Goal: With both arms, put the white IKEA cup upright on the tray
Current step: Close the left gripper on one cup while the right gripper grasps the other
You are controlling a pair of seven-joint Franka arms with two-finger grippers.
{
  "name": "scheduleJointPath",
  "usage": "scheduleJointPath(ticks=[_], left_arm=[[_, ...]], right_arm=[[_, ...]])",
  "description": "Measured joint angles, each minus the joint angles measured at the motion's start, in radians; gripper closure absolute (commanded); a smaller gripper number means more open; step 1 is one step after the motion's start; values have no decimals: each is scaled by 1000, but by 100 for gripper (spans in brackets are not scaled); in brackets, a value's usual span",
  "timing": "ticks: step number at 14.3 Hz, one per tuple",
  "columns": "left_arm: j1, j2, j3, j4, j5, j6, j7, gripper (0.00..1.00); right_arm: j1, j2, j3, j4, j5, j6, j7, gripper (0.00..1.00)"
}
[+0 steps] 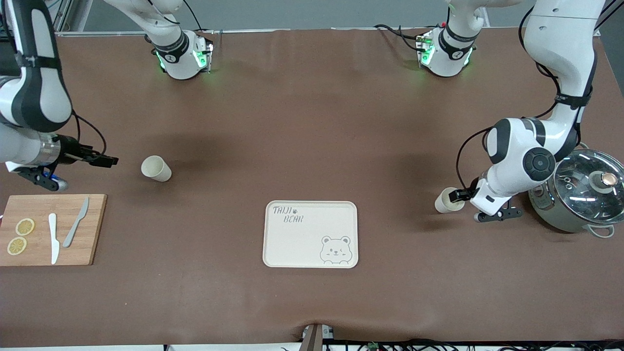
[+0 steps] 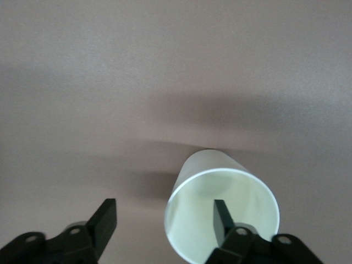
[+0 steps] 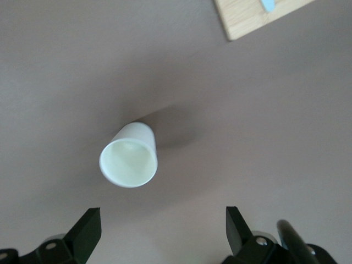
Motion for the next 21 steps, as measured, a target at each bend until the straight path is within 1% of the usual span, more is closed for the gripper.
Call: scheduleJointPath(ticks=[2, 3, 4, 5, 7, 8, 12, 14, 15, 18, 19, 20, 21], left_arm=[[0, 7, -1, 0, -4, 9, 0, 61], [0, 10, -1, 0, -4, 11, 0, 77], [0, 14, -2, 0, -4, 13, 0, 95], [0, 18, -2, 0, -4, 15, -1, 100], [0, 22, -2, 1, -25, 18, -5, 100], [0, 22, -3, 1, -44, 19, -5, 100], [-2, 22, -8, 8, -53, 19, -5, 100], [-3, 22, -13, 12, -53, 19, -5, 100], [-3, 22, -14, 14, -53, 19, -5, 100], [-3, 21, -17, 27, -54, 19, -5, 100], [-2, 20, -23, 34, -54, 19, -6, 100], [-3, 20, -34, 43, -55, 19, -9, 100], [-4, 19, -44, 57, -55, 16, -14, 100]], right_arm=[[9, -12, 0, -27, 0, 6, 14, 0], [8, -11, -3, -46, 0, 26, 15, 0], [7, -11, -5, -72, 0, 73, 15, 0], [7, -11, -6, -110, 0, 152, 15, 0], [7, -10, -7, -201, 0, 330, 15, 0], [7, -10, -7, -239, 0, 383, 15, 0], [12, -11, -4, -312, 0, 450, 15, 0], [27, -11, -2, -366, 0, 540, 15, 0], [34, -11, -1, -393, 0, 575, 15, 6], [42, -11, -1, -432, 0, 609, 16, 8], [46, -12, -1, -437, 0, 609, 20, 28], [51, -11, -1, -442, 0, 609, 31, 44], [56, -12, 0, -445, 0, 609, 44, 49]])
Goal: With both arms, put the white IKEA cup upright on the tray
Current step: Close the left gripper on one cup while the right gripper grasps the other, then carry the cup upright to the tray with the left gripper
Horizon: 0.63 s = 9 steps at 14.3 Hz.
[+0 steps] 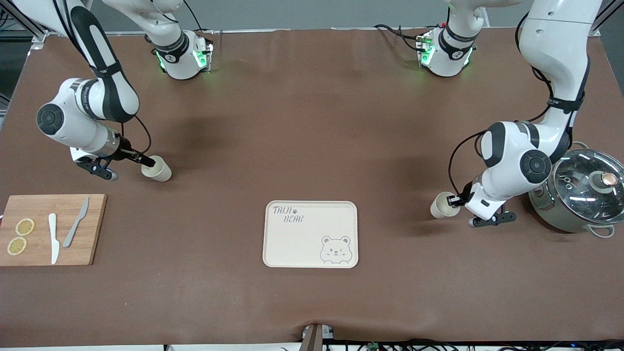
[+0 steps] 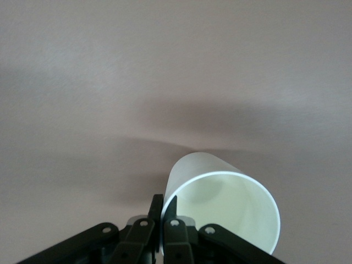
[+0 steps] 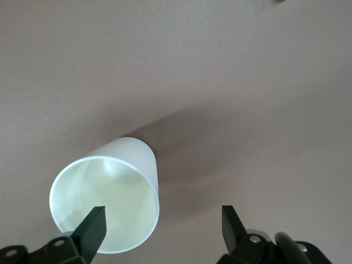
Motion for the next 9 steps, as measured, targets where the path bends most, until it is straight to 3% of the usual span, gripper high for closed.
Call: scheduleJointPath(ticks=[2, 4, 5, 9], left_arm=[[-9, -1, -12, 40, -2, -31, -6, 100], [-28, -1, -14, 97, -3, -89, -44, 100], [-39, -1, -15, 125, -3, -114, -59, 100], [-83, 20, -15, 227, -3, -178, -121, 100]], right_arm=[[10, 0, 1, -6, 0, 0, 18, 58], [16, 0, 1, -10, 0, 0, 22, 91], [16, 0, 1, -11, 0, 0, 22, 100], [16, -1, 1, -11, 3, 0, 25, 100]])
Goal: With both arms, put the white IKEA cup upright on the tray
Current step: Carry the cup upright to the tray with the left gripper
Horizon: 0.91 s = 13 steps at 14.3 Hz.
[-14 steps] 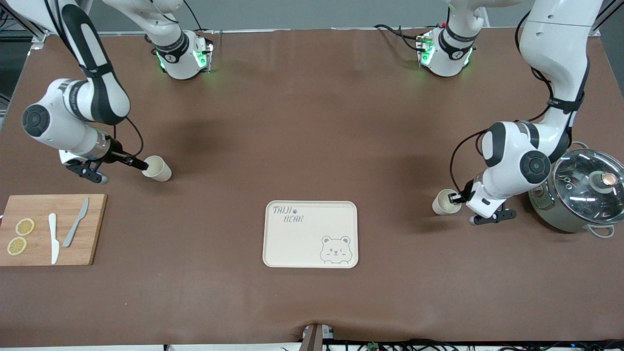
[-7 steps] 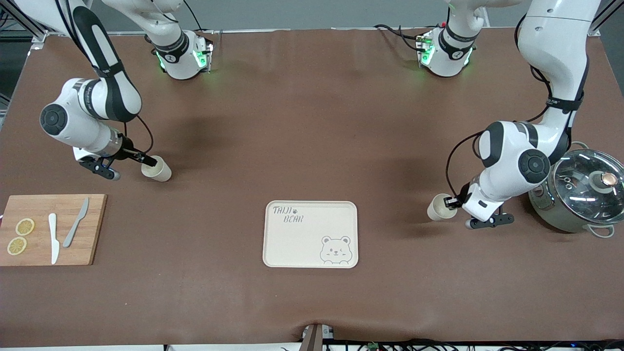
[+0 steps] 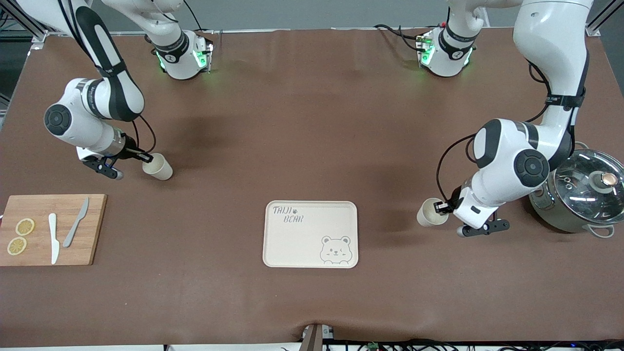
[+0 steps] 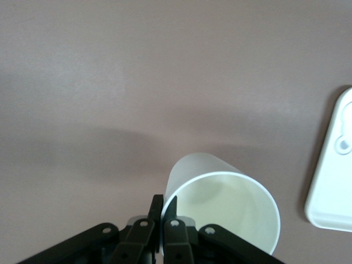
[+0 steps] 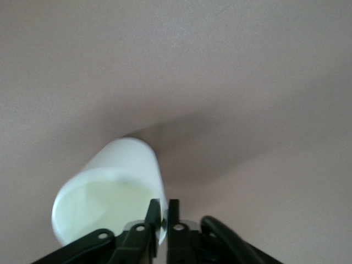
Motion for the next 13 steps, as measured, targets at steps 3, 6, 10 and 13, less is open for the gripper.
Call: scheduleJointPath(ticks=[3, 6, 10, 13], left_arm=[[-42, 50, -1, 92, -10, -8, -44, 100], [-102, 110, -1, 178, -33, -13, -123, 100], [-178, 183, -3, 255, -35, -14, -294, 100], [-239, 233, -2, 317, -35, -13, -413, 100]], right_arm=[[0, -7, -1, 0, 2, -4, 25, 100], [-1, -11, -4, 6, 2, -36, 46, 100], [-26, -34, -14, 70, 2, -166, 54, 100], [-57, -38, -16, 128, 2, -226, 54, 100]])
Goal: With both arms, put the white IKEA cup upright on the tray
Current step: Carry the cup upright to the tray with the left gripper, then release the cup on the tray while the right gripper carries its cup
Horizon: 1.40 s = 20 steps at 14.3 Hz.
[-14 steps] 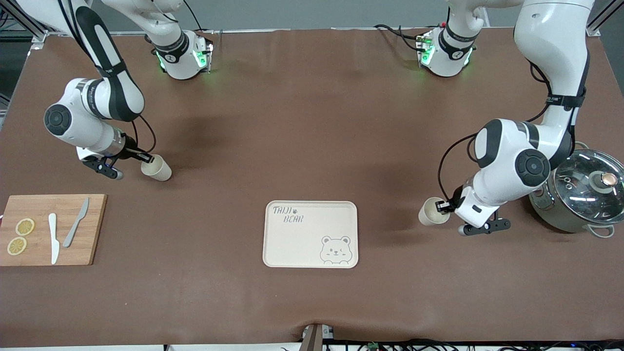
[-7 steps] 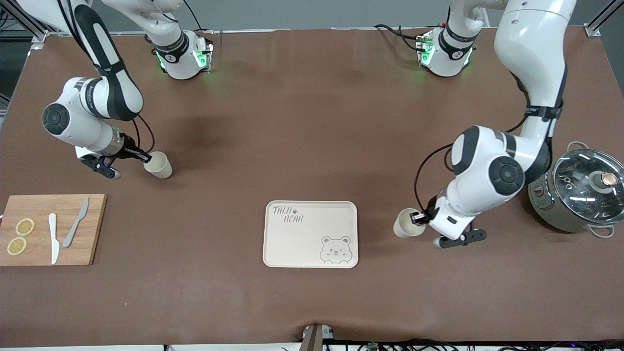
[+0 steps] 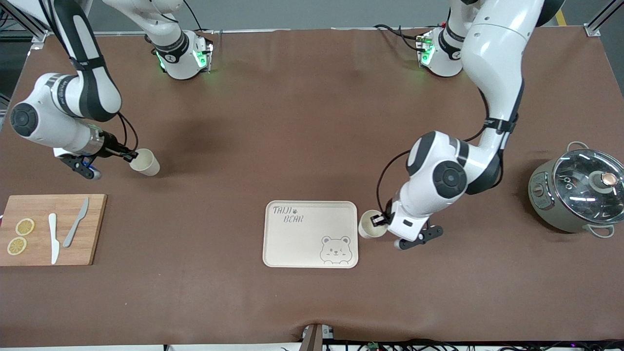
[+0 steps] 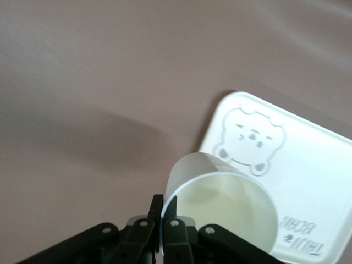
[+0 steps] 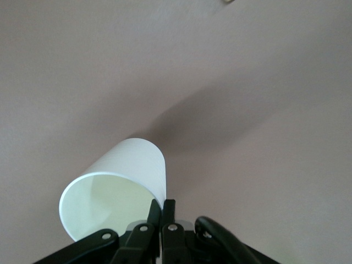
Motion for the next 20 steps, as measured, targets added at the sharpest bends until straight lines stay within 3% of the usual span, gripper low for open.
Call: scheduleJointPath(ticks=[5, 10, 11, 13, 20], left_arm=[[-76, 72, 3, 59, 0, 27, -77, 100], [-120, 144, 28, 62, 0, 98, -98, 100], [-128, 155, 36, 62, 0, 102, -98, 84], [-138, 161, 44, 66, 0, 107, -98, 0], [-135, 116, 68, 107, 0, 52, -98, 0]], right_arm=[[-28, 0, -1, 108, 16, -155, 3, 100], [-46, 52, 3, 184, 17, -175, 3, 100], [-36, 75, 7, 209, 17, -176, 3, 100], [-2, 124, 11, 276, 19, -193, 8, 100], [207, 269, 19, 518, 65, -291, 331, 100]])
